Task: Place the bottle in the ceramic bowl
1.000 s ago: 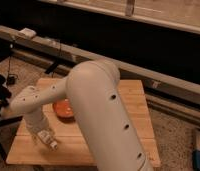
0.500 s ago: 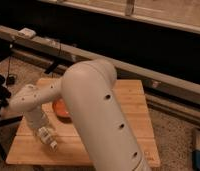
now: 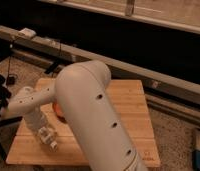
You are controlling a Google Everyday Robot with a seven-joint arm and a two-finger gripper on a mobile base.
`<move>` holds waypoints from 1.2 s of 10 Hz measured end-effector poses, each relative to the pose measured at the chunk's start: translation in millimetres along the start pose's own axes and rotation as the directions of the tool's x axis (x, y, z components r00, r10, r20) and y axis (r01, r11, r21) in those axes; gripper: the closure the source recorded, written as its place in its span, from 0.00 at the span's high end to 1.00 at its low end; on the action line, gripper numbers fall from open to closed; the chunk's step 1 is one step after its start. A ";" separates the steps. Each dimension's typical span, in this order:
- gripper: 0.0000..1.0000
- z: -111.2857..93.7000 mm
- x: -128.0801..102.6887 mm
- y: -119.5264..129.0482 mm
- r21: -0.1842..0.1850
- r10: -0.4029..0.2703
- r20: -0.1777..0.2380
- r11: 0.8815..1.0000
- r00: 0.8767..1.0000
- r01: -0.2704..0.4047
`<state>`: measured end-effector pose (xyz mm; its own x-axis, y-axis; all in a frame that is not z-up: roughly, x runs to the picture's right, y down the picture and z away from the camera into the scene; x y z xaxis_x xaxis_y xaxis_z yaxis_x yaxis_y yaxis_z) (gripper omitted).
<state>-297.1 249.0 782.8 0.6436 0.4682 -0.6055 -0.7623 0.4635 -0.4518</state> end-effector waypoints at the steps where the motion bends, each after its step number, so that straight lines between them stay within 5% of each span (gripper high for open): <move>1: 0.48 1.3 -0.9 0.2 -0.004 -0.010 -0.004 1.000 1.000 0.010; 3: 0.28 -4.0 -4.2 4.4 -0.026 -0.027 0.002 0.999 1.000 0.027; 6: 0.02 -42.4 -8.7 5.4 -0.068 -0.016 0.032 0.998 0.999 0.018; 9: 0.00 -97.1 -18.5 -13.2 -0.092 0.018 0.081 0.996 0.997 -0.011; 12: 0.00 -115.0 -38.6 -65.8 -0.090 0.097 0.108 0.992 0.989 -0.087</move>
<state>-279.7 114.0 760.5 0.5706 0.5892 -0.5721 -0.8185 0.3515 -0.4544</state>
